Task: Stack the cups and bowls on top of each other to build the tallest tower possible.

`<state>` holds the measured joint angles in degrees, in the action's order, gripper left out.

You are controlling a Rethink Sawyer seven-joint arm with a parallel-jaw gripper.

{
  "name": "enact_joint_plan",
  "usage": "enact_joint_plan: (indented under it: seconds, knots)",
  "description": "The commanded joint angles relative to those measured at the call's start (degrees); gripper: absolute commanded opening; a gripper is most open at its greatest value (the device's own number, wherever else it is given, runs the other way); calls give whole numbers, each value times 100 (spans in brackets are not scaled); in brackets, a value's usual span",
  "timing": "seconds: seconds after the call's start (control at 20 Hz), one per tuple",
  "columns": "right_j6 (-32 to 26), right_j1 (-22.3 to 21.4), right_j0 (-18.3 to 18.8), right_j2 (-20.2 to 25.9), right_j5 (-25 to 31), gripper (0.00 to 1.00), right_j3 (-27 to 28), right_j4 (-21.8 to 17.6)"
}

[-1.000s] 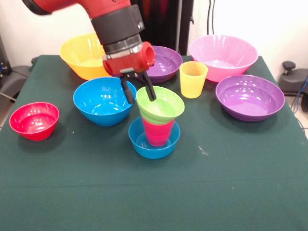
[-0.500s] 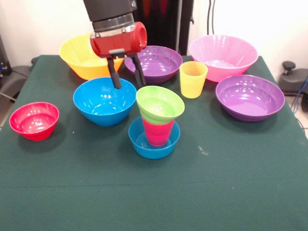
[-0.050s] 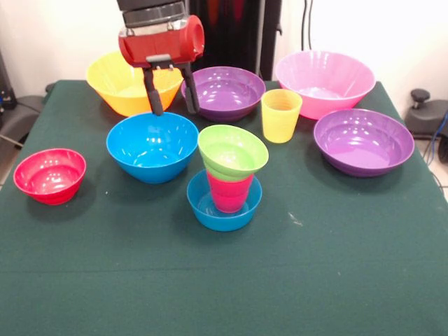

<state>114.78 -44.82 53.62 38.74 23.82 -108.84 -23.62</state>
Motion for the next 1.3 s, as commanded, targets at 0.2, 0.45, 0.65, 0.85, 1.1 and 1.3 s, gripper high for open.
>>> enact_joint_plan:
  seconds: [0.2, 0.45, 0.65, 0.85, 1.1, 1.3]
  knots:
    - [-614, -102, -144, -595, 723, 100, 191, -795]
    - [-574, -83, 5, -671, 725, 100, 226, -828]
    - [-478, -284, -45, -707, 892, 100, 174, -729]
    - [-606, -249, -43, -684, 1121, 100, 262, -675]
    - [-539, -367, -107, -762, 1427, 100, 319, -592]
    - [-461, -363, -141, -758, 1577, 100, 388, -513]
